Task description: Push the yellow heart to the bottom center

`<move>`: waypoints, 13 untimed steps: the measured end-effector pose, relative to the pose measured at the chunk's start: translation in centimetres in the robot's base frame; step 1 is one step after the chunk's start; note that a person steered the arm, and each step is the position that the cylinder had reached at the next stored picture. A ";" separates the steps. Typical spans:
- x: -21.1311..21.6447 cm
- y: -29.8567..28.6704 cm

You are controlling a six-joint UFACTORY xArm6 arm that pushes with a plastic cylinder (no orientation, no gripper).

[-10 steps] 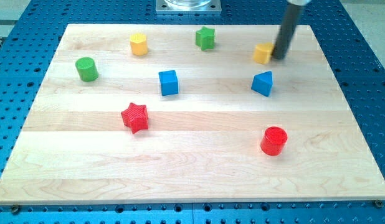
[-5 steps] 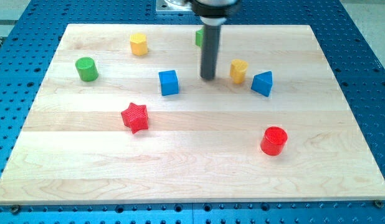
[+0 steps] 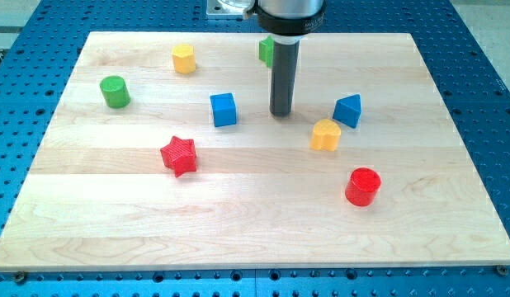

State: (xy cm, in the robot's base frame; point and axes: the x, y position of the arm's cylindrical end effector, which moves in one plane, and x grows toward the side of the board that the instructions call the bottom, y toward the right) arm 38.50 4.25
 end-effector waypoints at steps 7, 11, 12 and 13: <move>5.0 5.5; 4.8 1.2; 11.8 -2.6; 14.4 -2.9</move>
State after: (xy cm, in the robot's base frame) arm 52.87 1.30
